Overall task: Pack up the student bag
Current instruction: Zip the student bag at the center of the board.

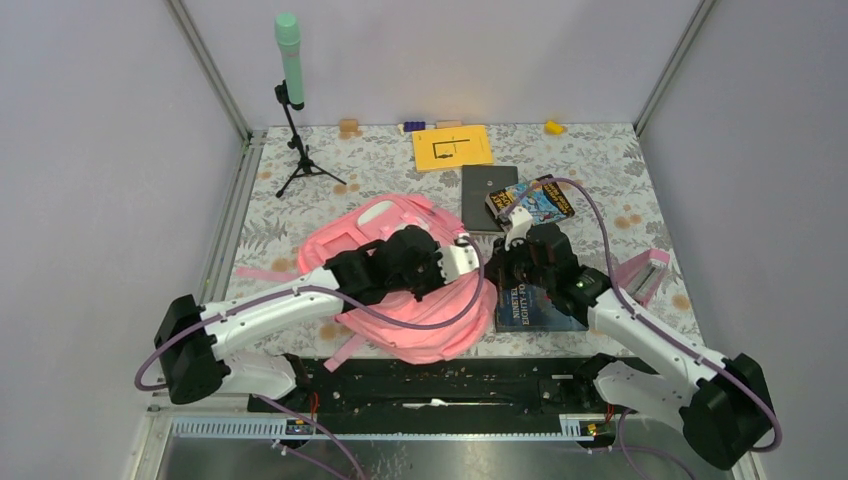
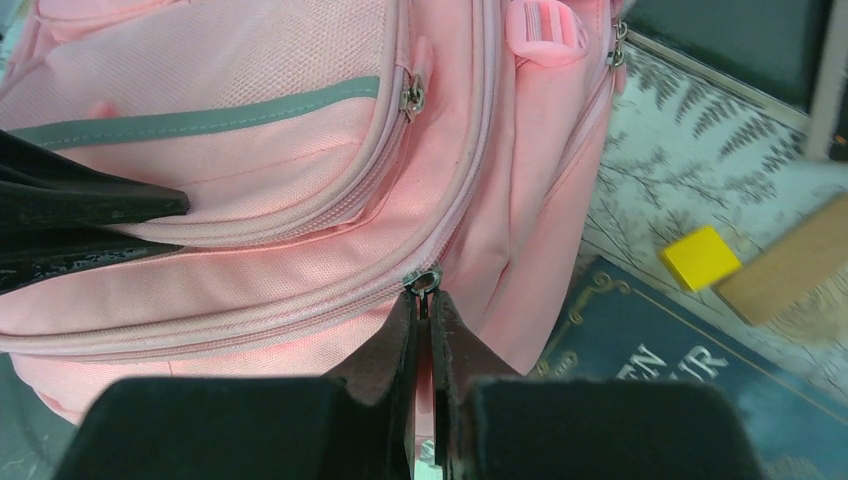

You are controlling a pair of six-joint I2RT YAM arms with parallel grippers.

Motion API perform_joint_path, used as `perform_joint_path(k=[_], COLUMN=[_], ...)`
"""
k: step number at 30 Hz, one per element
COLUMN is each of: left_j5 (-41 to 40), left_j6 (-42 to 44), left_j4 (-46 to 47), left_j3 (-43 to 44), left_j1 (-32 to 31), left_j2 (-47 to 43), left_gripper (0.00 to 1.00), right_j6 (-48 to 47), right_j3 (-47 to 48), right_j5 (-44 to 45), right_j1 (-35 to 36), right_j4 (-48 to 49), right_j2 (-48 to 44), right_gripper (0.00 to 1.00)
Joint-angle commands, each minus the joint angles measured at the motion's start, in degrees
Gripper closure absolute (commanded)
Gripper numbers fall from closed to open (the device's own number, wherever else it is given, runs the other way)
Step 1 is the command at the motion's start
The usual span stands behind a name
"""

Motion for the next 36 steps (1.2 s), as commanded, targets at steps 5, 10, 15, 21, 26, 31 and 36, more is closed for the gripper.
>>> perform_joint_path(k=[5,10,15,21,26,31,36], left_j5=[3.1,-0.4,-3.2,-4.3,-8.2,-12.6,-17.9], left_j6=[5.5,3.3,-0.1,-1.0,-3.5,-12.6,-26.1], left_j4=[-2.8,-3.3,-5.4,-6.2,-6.6,2.1,11.6], left_j3=[4.3,-3.2,-8.4,-10.9,-10.2,-8.1,-4.2], left_j1=[-4.3,-7.3,-8.7,-10.7,-11.1,-11.1,-11.1], left_j2=[2.7,-3.8,-10.3,-14.3,-14.8,-14.5,-7.5], left_gripper=[1.00,1.00,1.00,1.00,0.84,0.28,0.17], right_j6=[-2.3,-1.6,-0.9,-1.2,-2.4,-0.7,1.8], right_j3=[-2.8,-5.1,-4.0,-1.1,2.1,-0.6,-3.8], right_j5=[5.9,8.8,9.6,7.0,0.7,-2.3,-3.0], right_j1=[-2.5,-2.5,-2.6,-2.6,-2.5,-2.5,-2.4], right_j4=[-8.8,-7.3,-3.6,0.7,-1.1,0.9,2.5], right_j2=[-10.6,-11.2,-7.6,0.3,3.2,1.0,-0.4], right_gripper=[1.00,1.00,1.00,1.00,1.00,1.00,1.00])
